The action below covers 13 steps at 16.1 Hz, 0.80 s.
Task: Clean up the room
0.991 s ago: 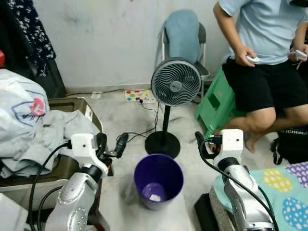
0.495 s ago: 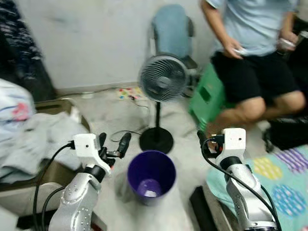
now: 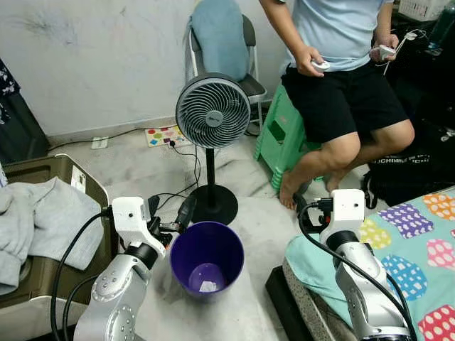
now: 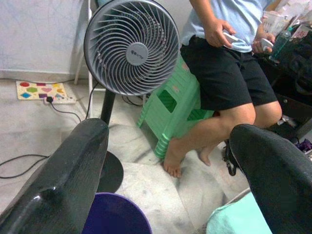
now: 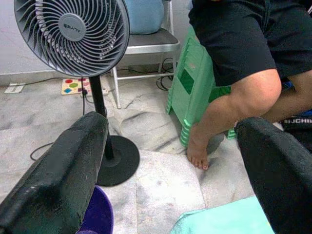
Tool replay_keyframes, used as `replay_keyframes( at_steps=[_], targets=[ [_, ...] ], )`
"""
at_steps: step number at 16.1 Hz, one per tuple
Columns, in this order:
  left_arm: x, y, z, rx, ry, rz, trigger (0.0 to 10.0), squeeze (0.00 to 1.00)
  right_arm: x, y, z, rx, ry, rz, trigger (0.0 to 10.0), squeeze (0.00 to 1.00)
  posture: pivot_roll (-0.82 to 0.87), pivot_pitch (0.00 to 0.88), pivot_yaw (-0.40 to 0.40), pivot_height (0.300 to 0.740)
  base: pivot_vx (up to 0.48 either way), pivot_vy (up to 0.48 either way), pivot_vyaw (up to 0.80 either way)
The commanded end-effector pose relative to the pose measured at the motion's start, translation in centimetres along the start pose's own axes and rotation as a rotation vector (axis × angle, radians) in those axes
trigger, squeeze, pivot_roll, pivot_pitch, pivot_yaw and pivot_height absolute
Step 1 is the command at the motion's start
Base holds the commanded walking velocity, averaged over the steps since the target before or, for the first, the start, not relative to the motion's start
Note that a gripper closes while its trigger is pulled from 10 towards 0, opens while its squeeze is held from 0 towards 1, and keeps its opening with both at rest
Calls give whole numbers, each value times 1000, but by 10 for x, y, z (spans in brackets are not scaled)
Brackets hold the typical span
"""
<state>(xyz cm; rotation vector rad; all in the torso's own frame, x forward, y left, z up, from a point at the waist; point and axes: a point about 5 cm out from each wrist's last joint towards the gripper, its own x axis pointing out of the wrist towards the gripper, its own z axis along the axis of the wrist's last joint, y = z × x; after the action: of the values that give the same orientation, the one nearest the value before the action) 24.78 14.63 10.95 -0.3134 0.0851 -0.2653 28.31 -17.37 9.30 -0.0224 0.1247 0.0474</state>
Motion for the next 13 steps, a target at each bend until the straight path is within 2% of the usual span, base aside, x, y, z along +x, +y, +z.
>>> replay_keyframes(
  at_steps=[1, 4, 5, 7, 13],
  targets=[
    [0, -1, 5, 31, -12, -4, 10000, 0, 2, -2, 2, -5, -5, -1, 10000, 0, -114, 0, -12, 740, 0, 0, -800],
    [-1, 18, 12, 94, -27, 98, 10000, 0, 1, -3, 4, -4, -19, 1, 10000, 0, -110, 0, -12, 740, 0, 0, -738],
    [-1, 21, 12, 96, -25, 113, 10000, 0, 1, -2, 5, -8, -27, 6, 10000, 0, -109, 0, -10, 740, 0, 0, 0],
    [-3, 19, 9, 84, -19, 105, 10000, 0, 3, -1, 6, -14, -28, 9, 10000, 0, -106, 0, -9, 740, 0, 0, 0],
    [-1, 13, 5, 51, -12, 71, 10000, 0, 5, -3, 4, -12, -20, 4, 10000, 0, -110, 0, -9, 740, 0, 0, -800]
  ],
)
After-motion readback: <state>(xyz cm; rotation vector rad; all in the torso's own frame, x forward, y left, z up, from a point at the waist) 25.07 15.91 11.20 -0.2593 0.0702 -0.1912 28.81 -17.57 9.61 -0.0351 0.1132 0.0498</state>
